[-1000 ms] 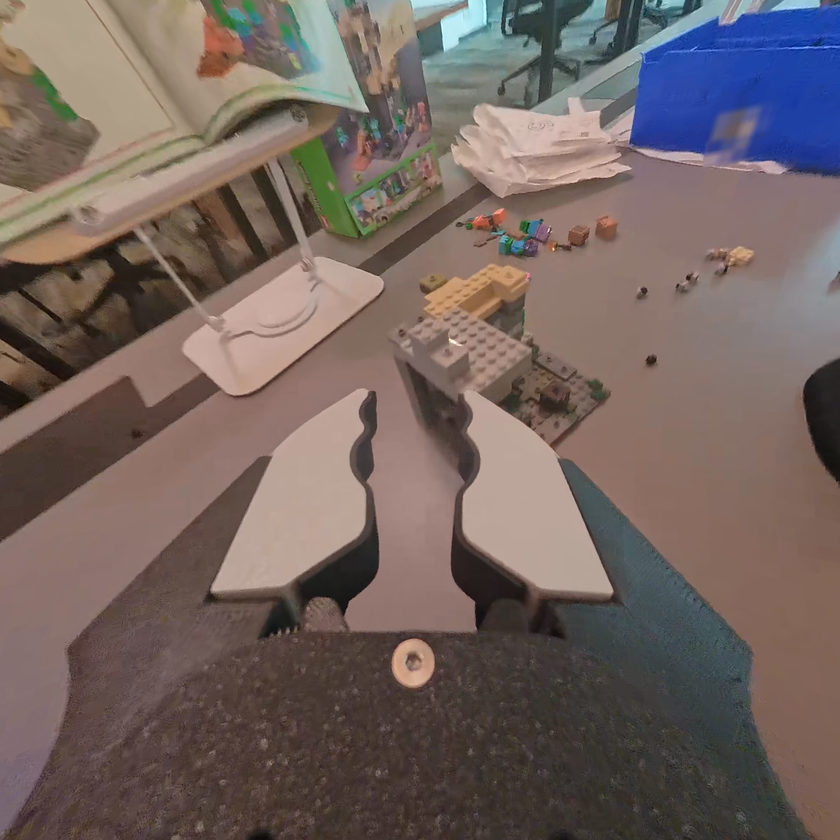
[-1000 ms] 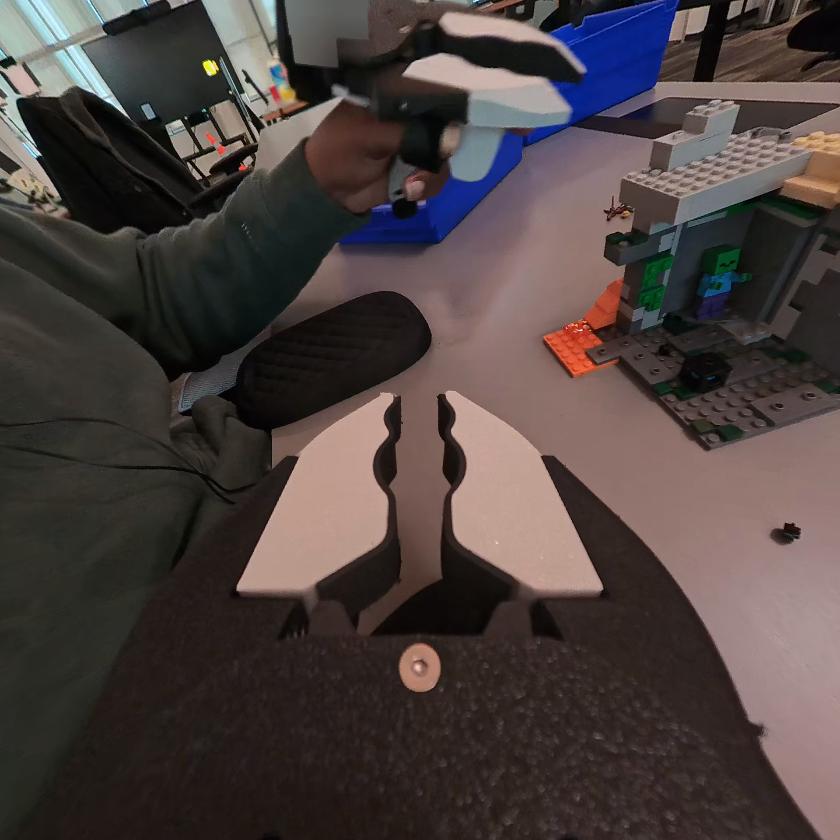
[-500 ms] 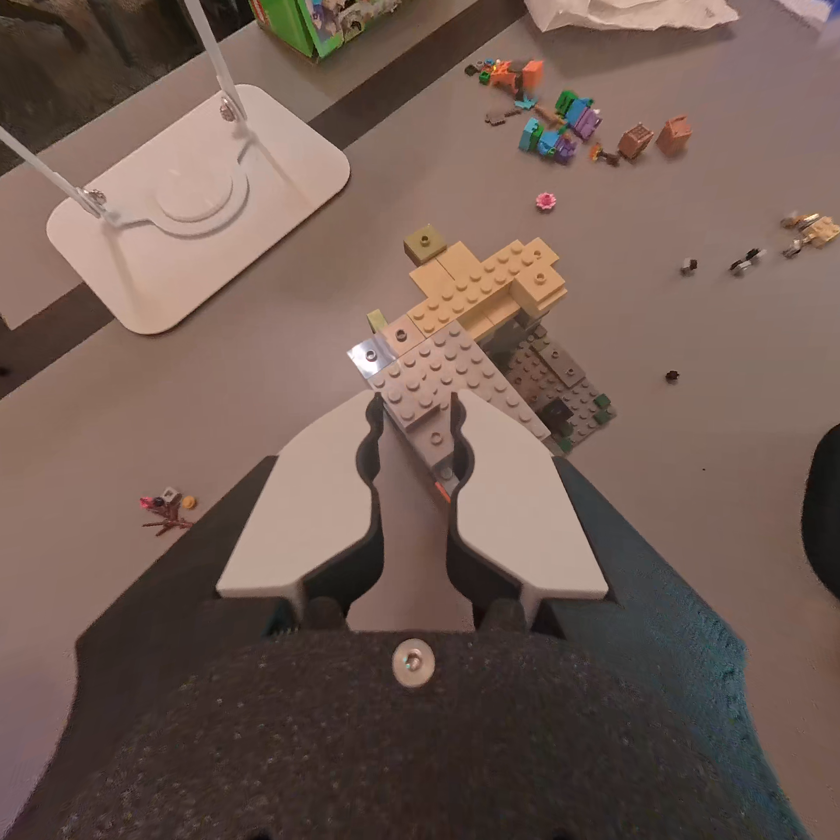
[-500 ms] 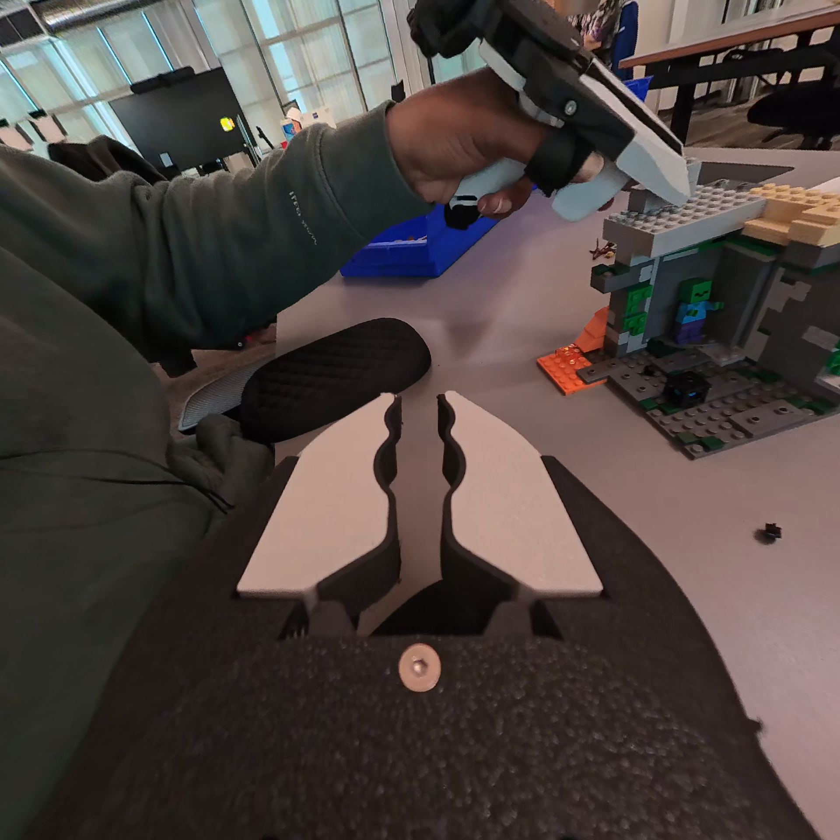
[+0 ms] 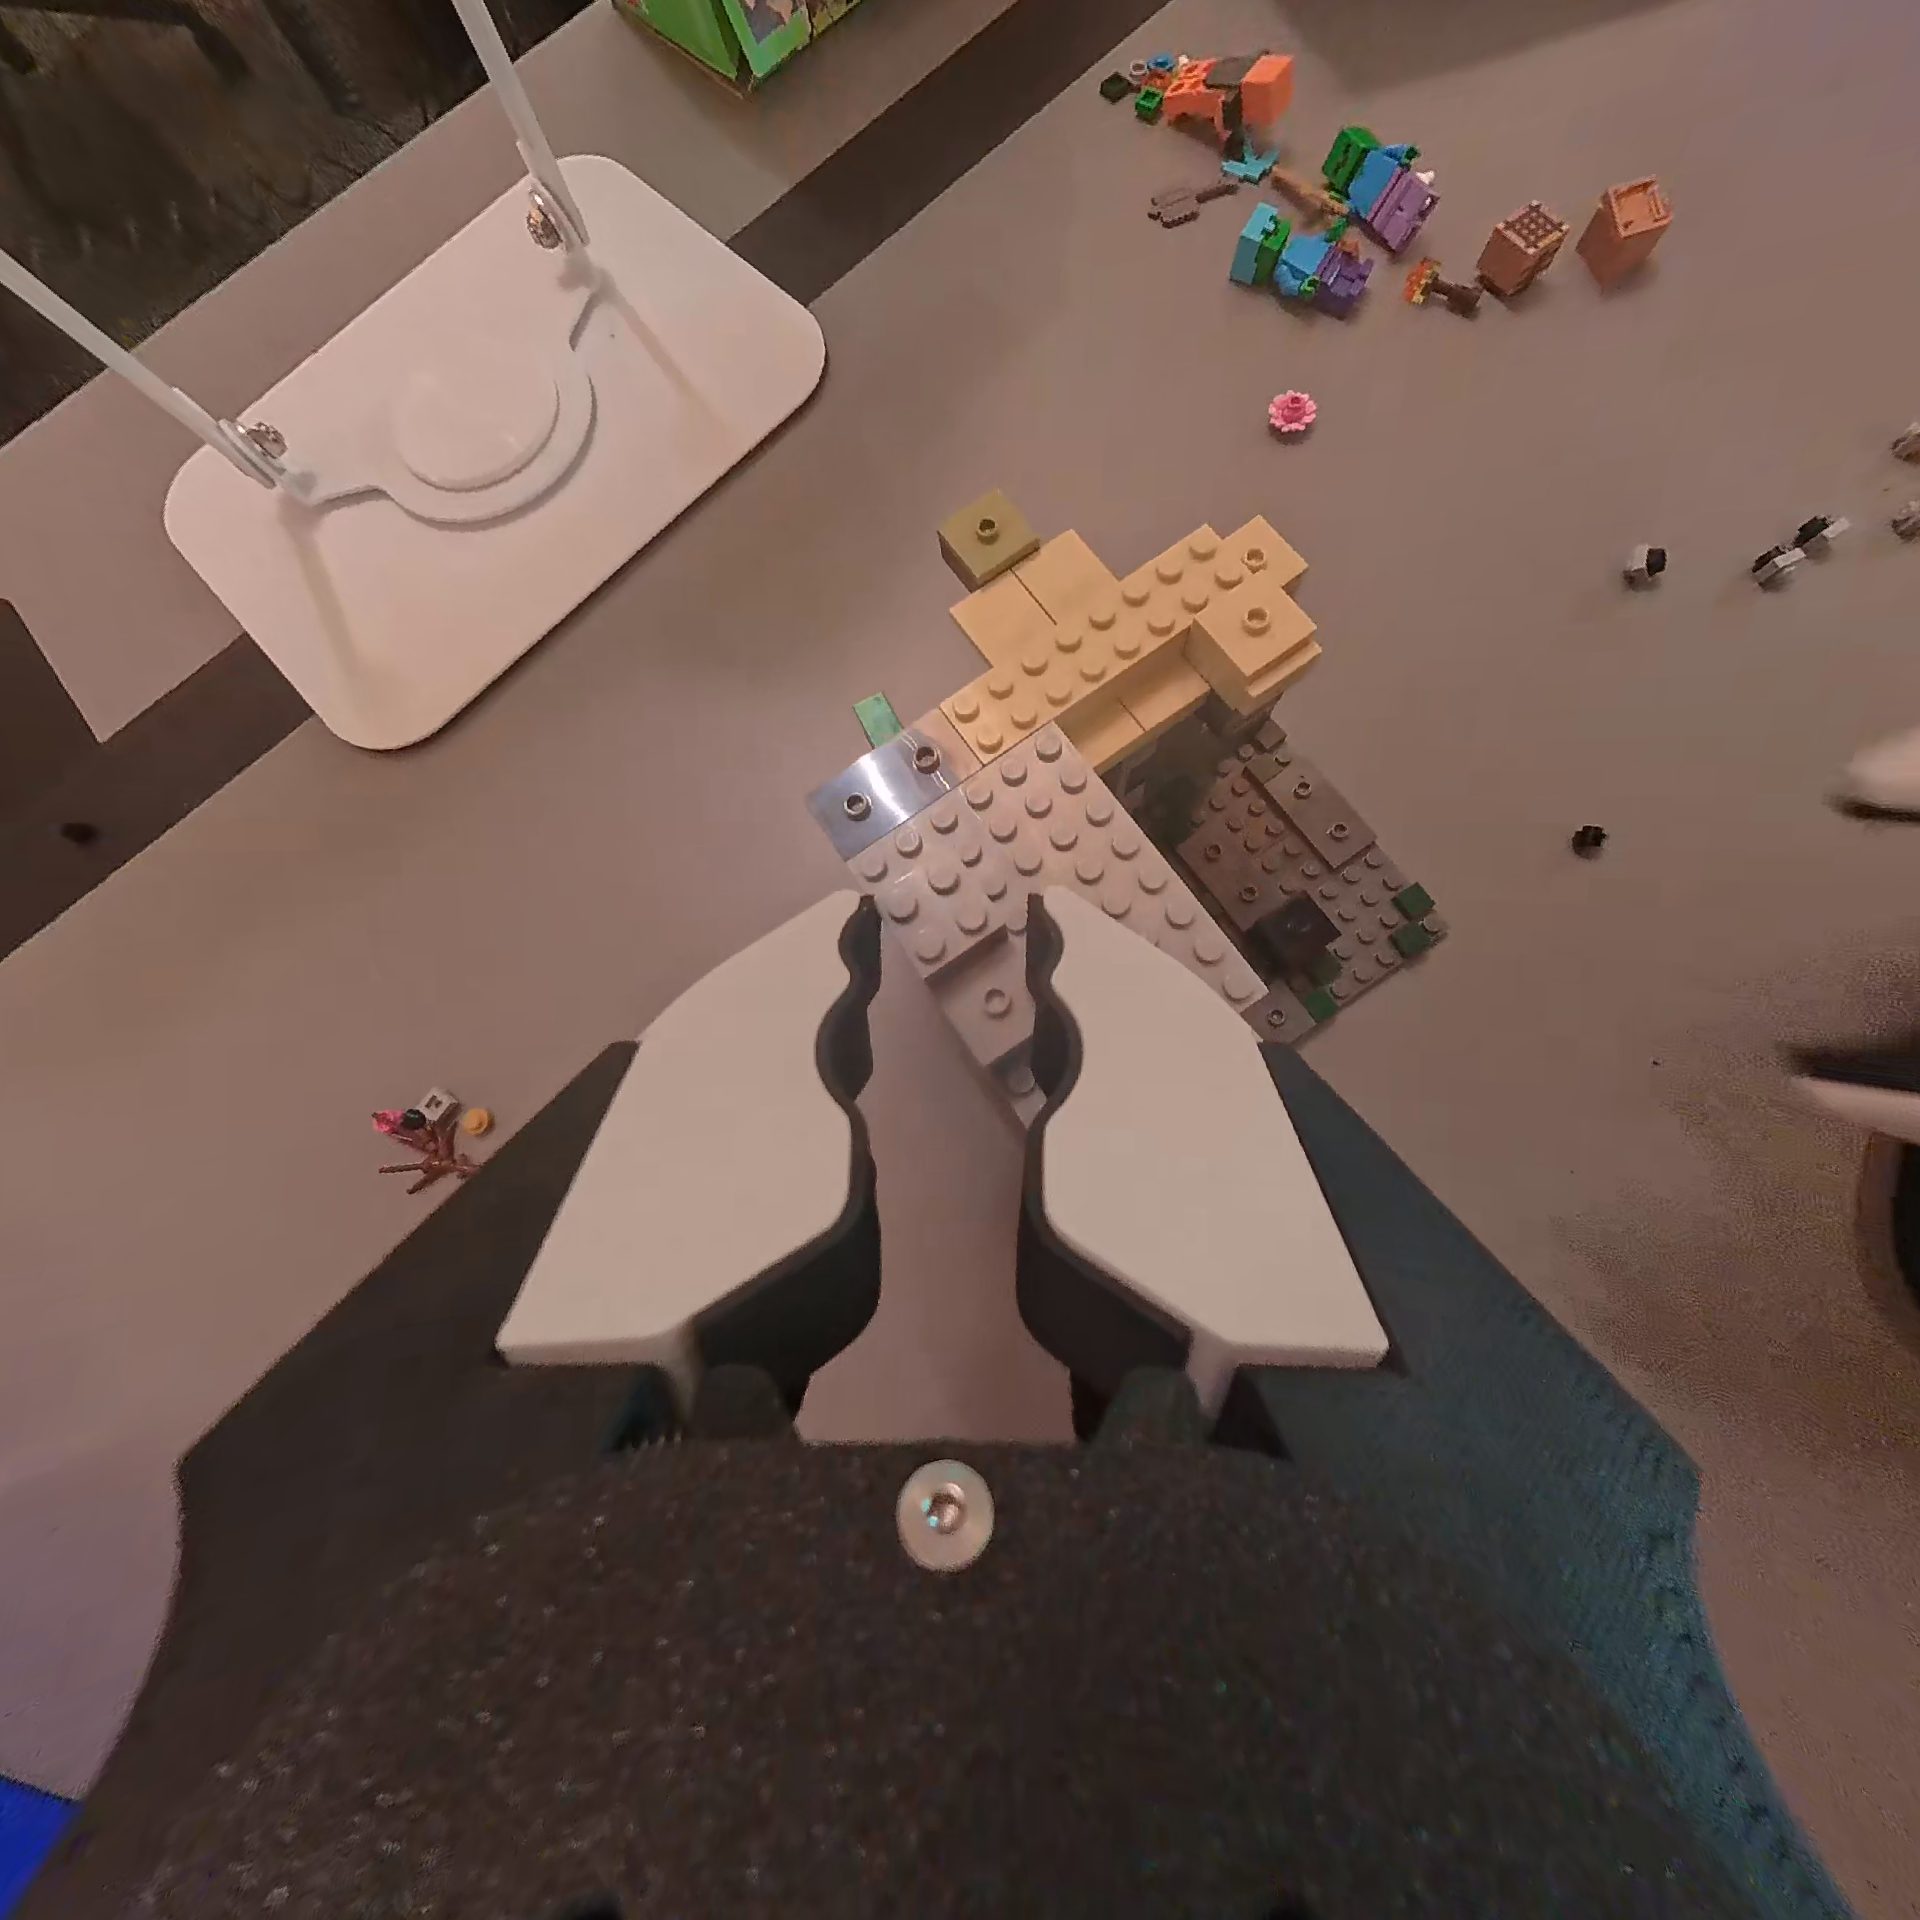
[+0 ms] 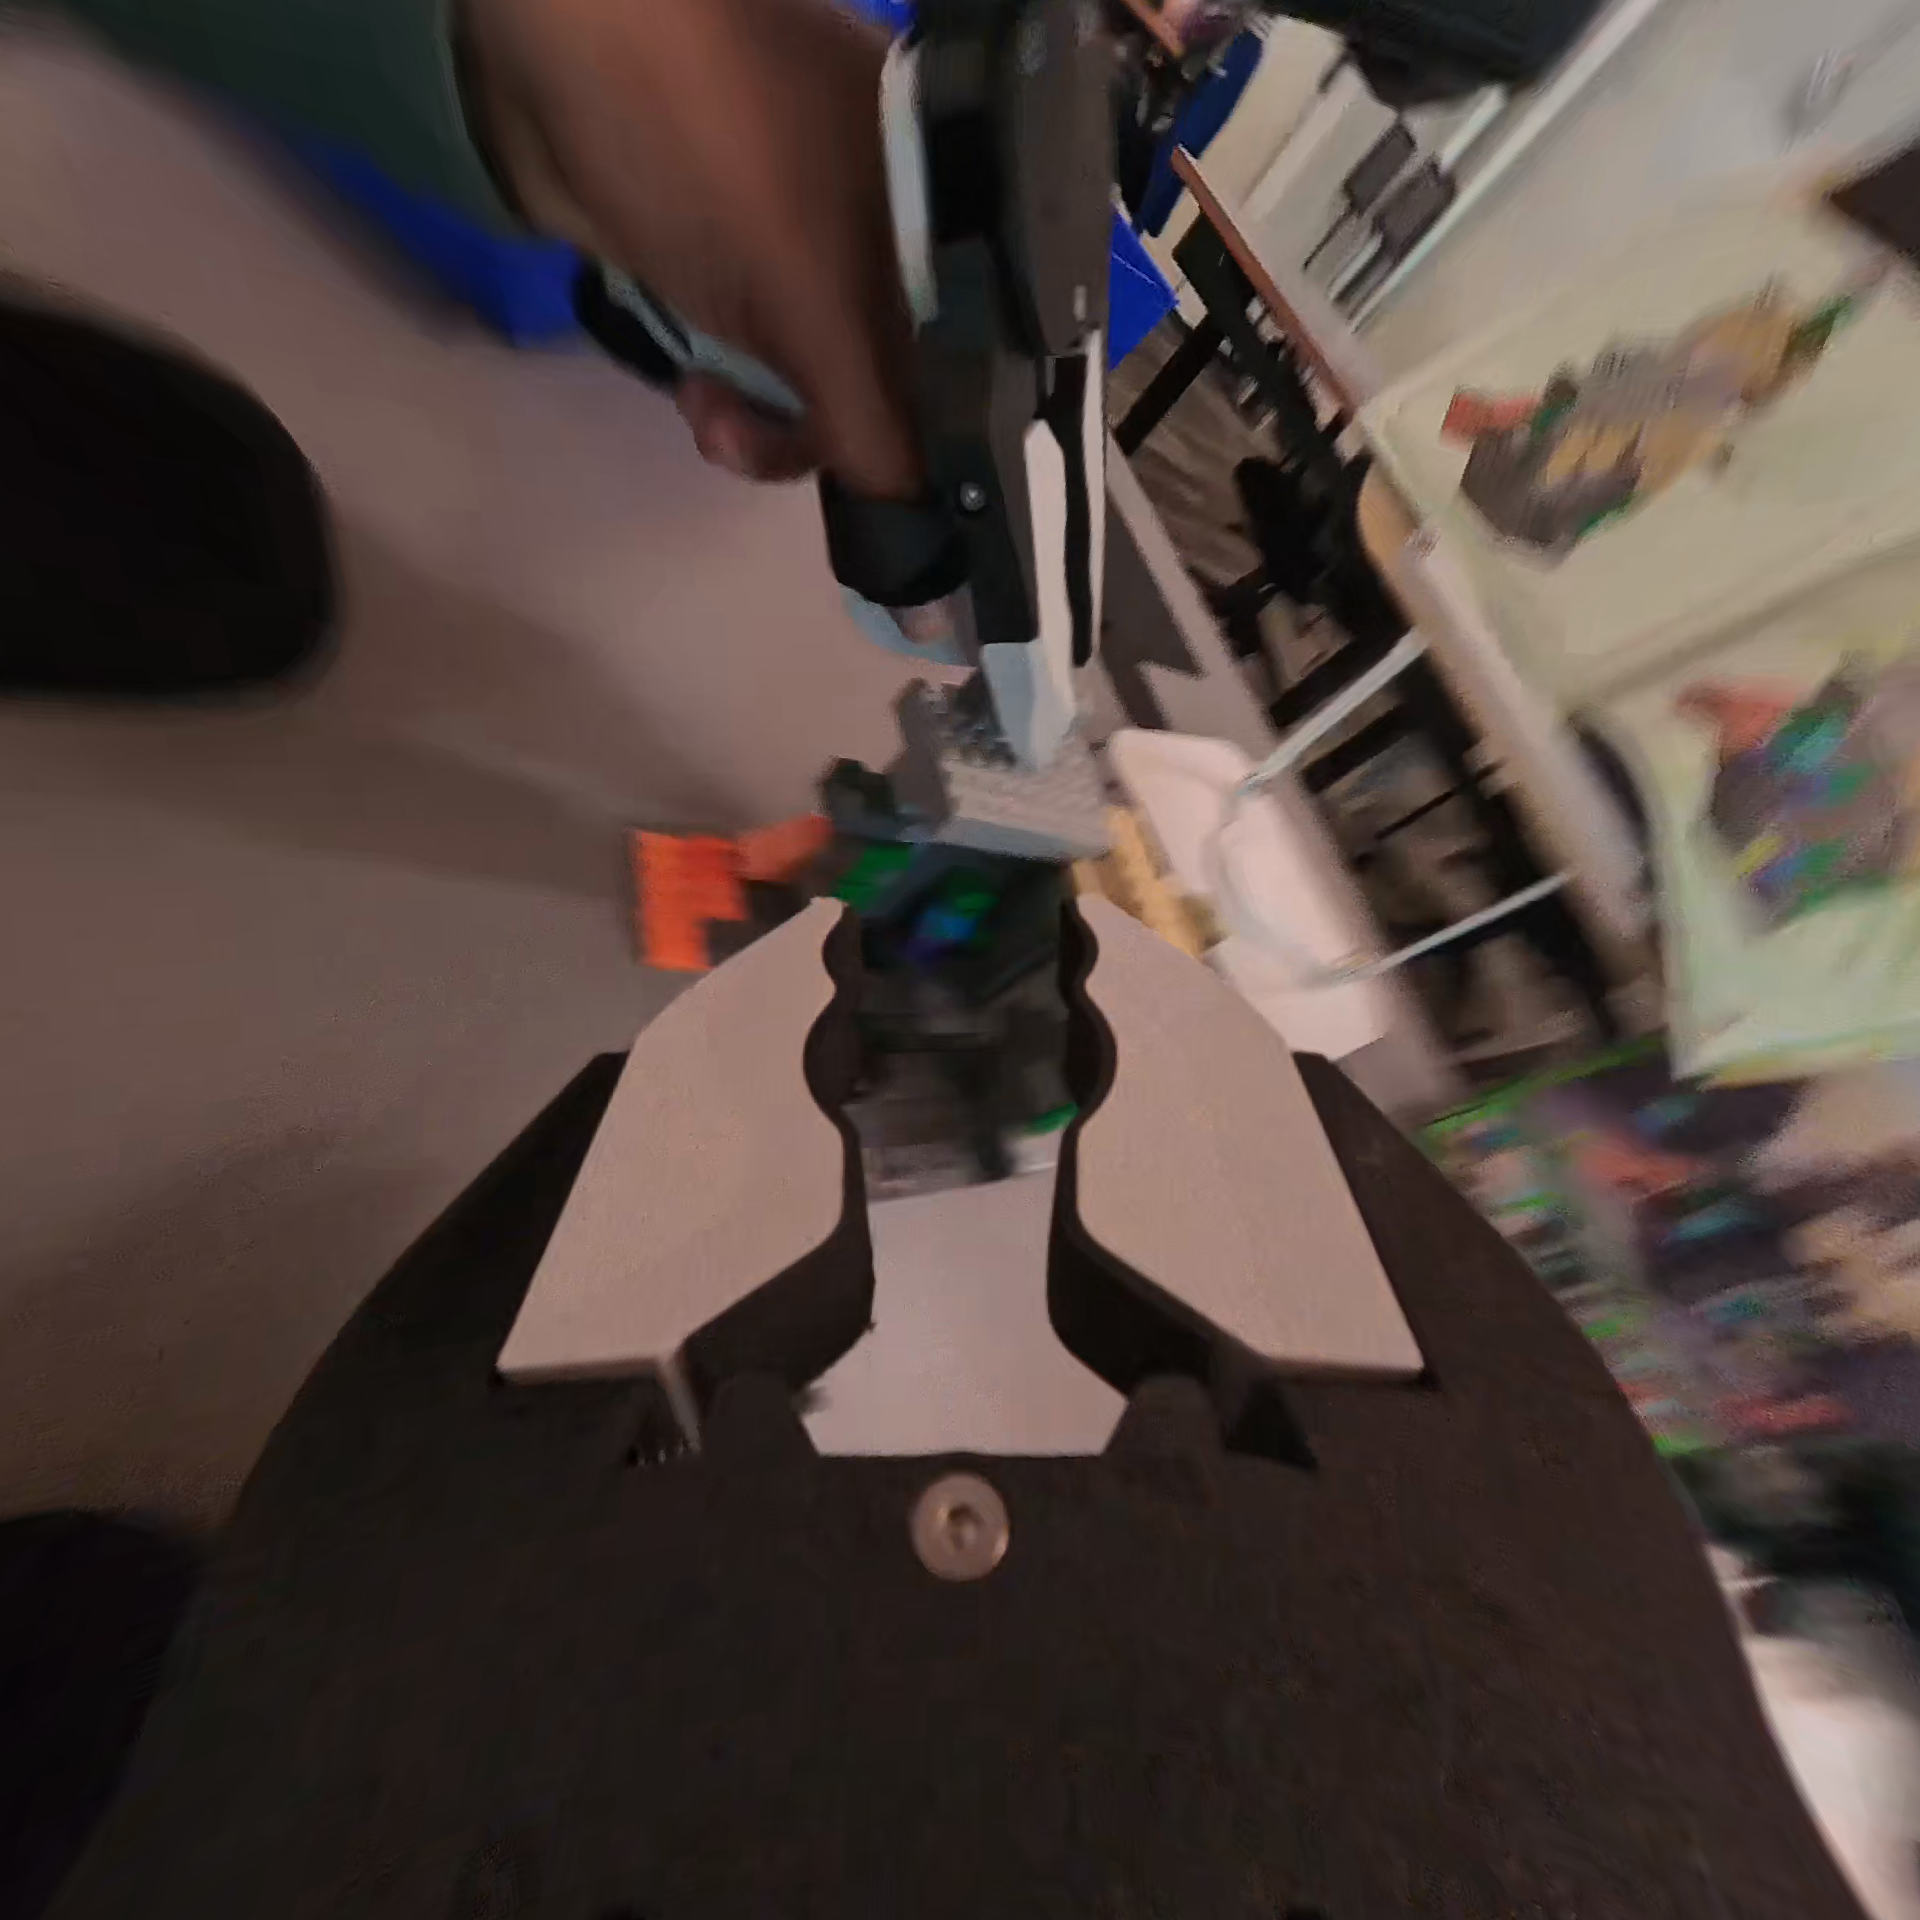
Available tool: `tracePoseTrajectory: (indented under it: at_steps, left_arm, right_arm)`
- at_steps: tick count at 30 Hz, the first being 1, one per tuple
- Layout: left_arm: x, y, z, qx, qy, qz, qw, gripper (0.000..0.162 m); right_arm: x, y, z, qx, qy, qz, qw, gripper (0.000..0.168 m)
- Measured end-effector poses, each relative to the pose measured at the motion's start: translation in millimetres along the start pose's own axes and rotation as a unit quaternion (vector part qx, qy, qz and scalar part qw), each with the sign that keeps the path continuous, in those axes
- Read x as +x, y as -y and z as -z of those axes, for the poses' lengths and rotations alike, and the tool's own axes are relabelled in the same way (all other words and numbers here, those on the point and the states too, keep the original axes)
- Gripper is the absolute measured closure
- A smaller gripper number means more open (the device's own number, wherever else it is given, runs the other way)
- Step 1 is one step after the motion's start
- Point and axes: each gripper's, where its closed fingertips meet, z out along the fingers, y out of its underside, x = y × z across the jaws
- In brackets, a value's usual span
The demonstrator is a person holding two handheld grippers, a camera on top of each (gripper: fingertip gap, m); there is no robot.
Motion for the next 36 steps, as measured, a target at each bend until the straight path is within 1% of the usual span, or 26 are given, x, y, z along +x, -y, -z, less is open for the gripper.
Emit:
tracePoseTrajectory:
  at_steps: [1, 2, 4, 6, 8, 10, 13, 14, 18, 20, 24, 28, 29, 30, 31, 32, 33, 34, 36]
  left_arm:
    - [0, 0, 0, -0.002, -0.002, 0.0, 1.0, 0.135]
    - [0, 0, 0, -0.004, -0.003, 0.001, 1.0, 0.135]
    - [0, 0, -1, -0.008, -0.006, 0.002, 1.0, 0.136]
    - [0, 0, 0, -0.012, -0.007, 0.001, 1.0, 0.136]
    - [1, 0, 0, -0.014, -0.007, 0.0, 1.0, 0.136]
    - [2, 0, 0, -0.015, -0.01, 0.0, 1.0, 0.136]
    - [1, 0, 0, -0.014, -0.016, 0.004, 1.0, 0.136]
    - [1, 0, 0, -0.013, -0.019, 0.008, 1.0, 0.136]
    - [1, 1, 0, -0.004, -0.027, 0.003, 1.0, 0.137]
    - [1, 4, -1, 0.017, -0.042, 0.014, 0.999, 0.14]
    - [0, 5, -1, 0.054, -0.051, 0.028, 0.997, 0.14]
    - [-1, 7, 1, 0.097, -0.08, 0.074, 0.989, 0.141]
    - [-9, 14, 8, 0.138, -0.075, 0.098, 0.983, 0.142]
    - [-23, 25, 25, 0.184, -0.083, 0.127, 0.971, 0.142]
    - [-31, 37, 46, 0.228, -0.12, 0.161, 0.953, 0.142]
    - [-36, 39, 58, 0.236, -0.131, 0.165, 0.949, 0.142]
    - [-41, 38, 66, 0.237, -0.113, 0.141, 0.955, 0.142]
    - [-41, 36, 72, 0.233, -0.104, 0.126, 0.959, 0.142]
    - [-37, 33, 85, 0.234, -0.112, 0.121, 0.958, 0.142]
  right_arm:
    - [6, -3, -13, -0.011, -0.006, 0.09, 0.996, 0.13]
    - [9, -7, -26, -0.017, -0.008, 0.174, 0.985, 0.129]
    - [6, -18, -51, -0.024, -0.003, 0.303, 0.953, 0.128]
    - [1, -29, -70, -0.033, -0.001, 0.389, 0.921, 0.125]
    - [-1, -30, -82, -0.025, -0.015, 0.435, 0.9, 0.126]
    - [1, -25, -90, -0.019, -0.027, 0.445, 0.895, 0.127]
    - [5, -20, -92, -0.01, -0.037, 0.458, 0.888, 0.146]
    - [5, -19, -92, -0.01, -0.041, 0.466, 0.884, 0.149]
    - [5, -20, -91, -0.024, -0.047, 0.461, 0.886, 0.15]
    - [4, -19, -91, -0.029, -0.047, 0.455, 0.889, 0.151]
    - [4, -20, -91, -0.033, -0.049, 0.442, 0.895, 0.151]
    - [4, -20, -91, -0.036, -0.049, 0.428, 0.902, 0.151]
    - [4, -20, -91, -0.035, -0.049, 0.424, 0.904, 0.151]
    - [4, -21, -90, -0.034, -0.05, 0.419, 0.906, 0.151]
    - [5, -22, -89, -0.033, -0.051, 0.416, 0.908, 0.151]
    - [5, -22, -89, -0.032, -0.052, 0.414, 0.908, 0.151]
    - [5, -22, -89, -0.03, -0.051, 0.414, 0.908, 0.151]
    - [5, -22, -90, -0.028, -0.051, 0.411, 0.91, 0.15]
    - [5, -22, -90, -0.025, -0.056, 0.405, 0.912, 0.15]
